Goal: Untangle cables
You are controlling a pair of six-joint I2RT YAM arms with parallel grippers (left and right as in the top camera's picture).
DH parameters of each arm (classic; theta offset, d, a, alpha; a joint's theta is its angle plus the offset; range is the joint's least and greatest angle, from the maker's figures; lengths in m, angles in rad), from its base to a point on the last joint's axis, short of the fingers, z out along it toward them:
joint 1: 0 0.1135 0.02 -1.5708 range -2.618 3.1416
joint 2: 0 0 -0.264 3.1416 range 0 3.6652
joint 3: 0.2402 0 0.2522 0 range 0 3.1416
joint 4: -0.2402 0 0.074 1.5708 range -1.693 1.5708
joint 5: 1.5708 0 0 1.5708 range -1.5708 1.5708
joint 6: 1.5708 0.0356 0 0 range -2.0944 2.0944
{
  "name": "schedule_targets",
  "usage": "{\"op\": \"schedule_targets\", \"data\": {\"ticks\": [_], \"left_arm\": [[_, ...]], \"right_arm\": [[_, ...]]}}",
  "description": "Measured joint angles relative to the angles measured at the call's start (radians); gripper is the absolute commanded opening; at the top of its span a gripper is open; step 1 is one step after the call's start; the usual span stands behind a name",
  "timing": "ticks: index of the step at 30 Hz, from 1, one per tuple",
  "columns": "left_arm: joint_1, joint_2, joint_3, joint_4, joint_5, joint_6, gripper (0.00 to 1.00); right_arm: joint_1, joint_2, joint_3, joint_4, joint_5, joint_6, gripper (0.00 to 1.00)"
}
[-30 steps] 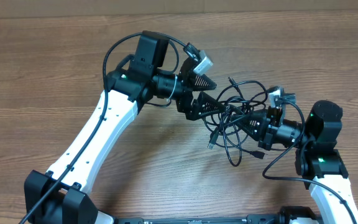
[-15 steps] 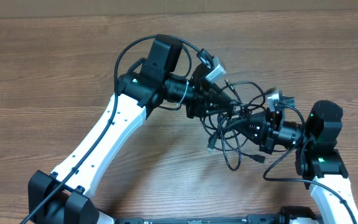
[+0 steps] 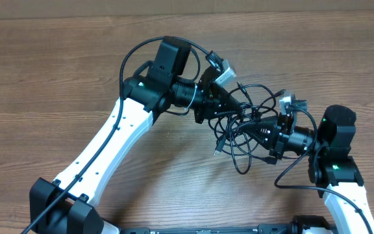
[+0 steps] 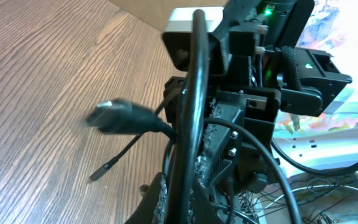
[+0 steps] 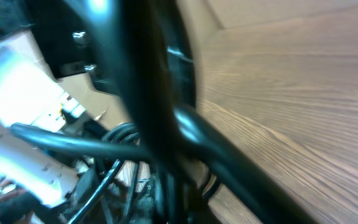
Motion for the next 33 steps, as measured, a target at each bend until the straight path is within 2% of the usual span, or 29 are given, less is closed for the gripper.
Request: {"op": "schedule_targets", "data": {"ticks": [8, 9, 11, 12, 14, 18, 19, 20, 22, 24, 26, 27, 29, 33], "left_arm": [[0.020, 0.000, 0.000, -0.009, -0.018, 0.000, 0.04], [0.025, 0.000, 0.000, -0.010, -0.019, 0.000, 0.04], [0.035, 0.000, 0.000, -0.012, -0.019, 0.000, 0.04], [0.036, 0.000, 0.000, -0.016, -0.019, 0.000, 0.04], [0.042, 0.000, 0.000, -0.021, -0.019, 0.000, 0.04], [0.043, 0.000, 0.000, -0.021, -0.022, 0.000, 0.04], [0.043, 0.000, 0.000, -0.022, -0.029, 0.000, 0.04], [0.043, 0.000, 0.000, -0.025, -0.039, 0.000, 0.04], [0.043, 0.000, 0.000, -0.031, -0.067, 0.000, 0.04], [0.043, 0.000, 0.000, -0.034, -0.090, 0.000, 0.04], [0.043, 0.000, 0.000, -0.035, -0.117, -0.001, 0.04], [0.043, 0.000, 0.000, -0.035, -0.130, -0.005, 0.04], [0.043, 0.000, 0.000, -0.035, -0.156, -0.017, 0.04], [0.043, 0.000, 0.000, -0.011, -0.193, -0.047, 0.05]], "right_arm": [[0.000, 0.000, 0.000, -0.080, 0.154, 0.000, 0.35], [0.000, 0.000, 0.000, -0.087, 0.170, 0.001, 0.41], [0.000, 0.000, 0.000, -0.099, 0.204, -0.004, 0.62], [0.000, 0.000, 0.000, -0.103, 0.217, -0.005, 0.69], [0.000, 0.000, 0.000, -0.108, 0.238, -0.003, 0.71], [0.000, 0.000, 0.000, -0.109, 0.247, 0.003, 0.70], [0.000, 0.000, 0.000, -0.109, 0.248, 0.008, 0.63], [0.000, 0.000, 0.000, -0.106, 0.250, 0.013, 0.54], [0.000, 0.000, 0.000, -0.093, 0.250, 0.044, 0.22], [0.000, 0.000, 0.000, -0.082, 0.251, 0.079, 0.07], [0.000, 0.000, 0.000, -0.079, 0.251, 0.115, 0.07], [0.000, 0.000, 0.000, -0.074, 0.251, 0.132, 0.14], [0.000, 0.000, 0.000, -0.073, 0.250, 0.156, 0.19], [0.000, 0.000, 0.000, -0.035, 0.223, 0.177, 0.20]]}}
